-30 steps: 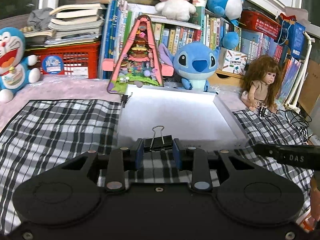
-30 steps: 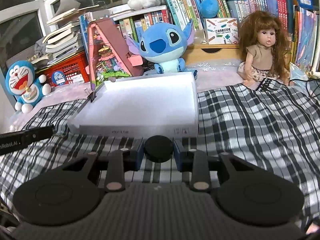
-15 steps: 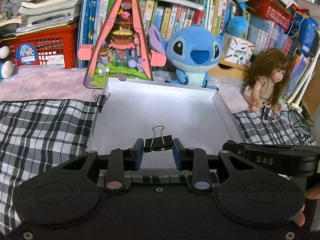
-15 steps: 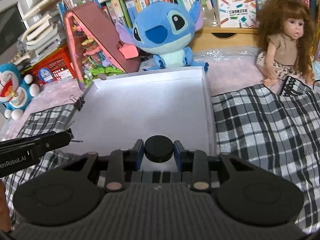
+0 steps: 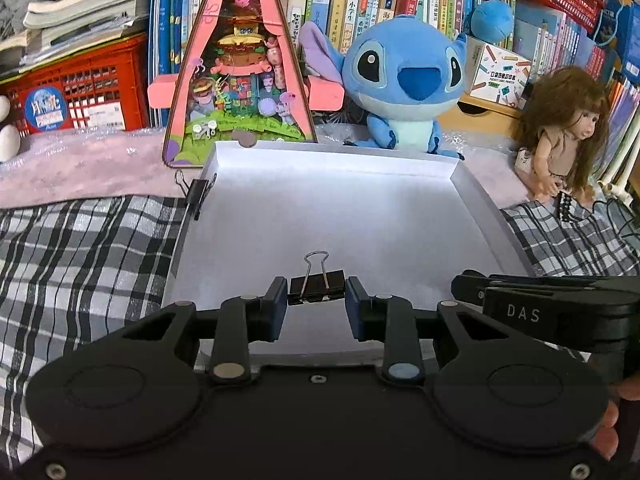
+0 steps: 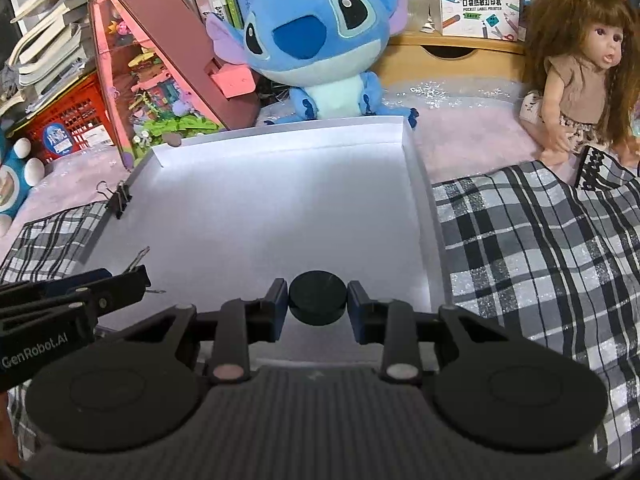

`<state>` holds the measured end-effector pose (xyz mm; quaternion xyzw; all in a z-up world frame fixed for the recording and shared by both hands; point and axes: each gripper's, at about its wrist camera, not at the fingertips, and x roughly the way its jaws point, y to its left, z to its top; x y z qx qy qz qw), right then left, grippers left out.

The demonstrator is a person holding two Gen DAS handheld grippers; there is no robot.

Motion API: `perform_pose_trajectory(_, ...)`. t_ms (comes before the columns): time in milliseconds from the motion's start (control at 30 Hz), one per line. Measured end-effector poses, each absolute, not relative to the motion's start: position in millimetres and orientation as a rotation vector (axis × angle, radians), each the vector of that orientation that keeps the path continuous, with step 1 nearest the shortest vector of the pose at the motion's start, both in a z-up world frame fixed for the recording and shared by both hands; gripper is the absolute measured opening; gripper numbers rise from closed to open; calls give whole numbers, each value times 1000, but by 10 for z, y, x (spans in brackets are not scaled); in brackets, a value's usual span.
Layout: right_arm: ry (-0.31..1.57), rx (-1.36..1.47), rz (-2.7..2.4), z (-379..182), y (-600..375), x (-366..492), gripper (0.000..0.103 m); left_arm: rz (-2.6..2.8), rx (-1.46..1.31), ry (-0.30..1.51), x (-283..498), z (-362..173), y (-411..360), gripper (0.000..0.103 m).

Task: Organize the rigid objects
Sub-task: 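Carry the binder clip and puck into the white box with both tools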

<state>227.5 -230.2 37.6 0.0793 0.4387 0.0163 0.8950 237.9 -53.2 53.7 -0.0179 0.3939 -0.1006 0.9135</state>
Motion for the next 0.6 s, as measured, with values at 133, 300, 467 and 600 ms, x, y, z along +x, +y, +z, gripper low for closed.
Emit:
perform_pose_trajectory(133,892,149,18,336,-2305,2295,38,-182,-11,791,2415,494,-572,29)
perform_pose_trajectory(300,883,160,15,290,-2316,2326,38,-150,-6,797,2468,431,-578,29)
perform_pose_trajectory(467,865,149,6,271,-2306,2341,38,-128,0,792,2497,374,-570,29)
perform_pose_trajectory(600,872,144,4,245,-2293,2361,38,-127,0,794,2505,334,-565,29)
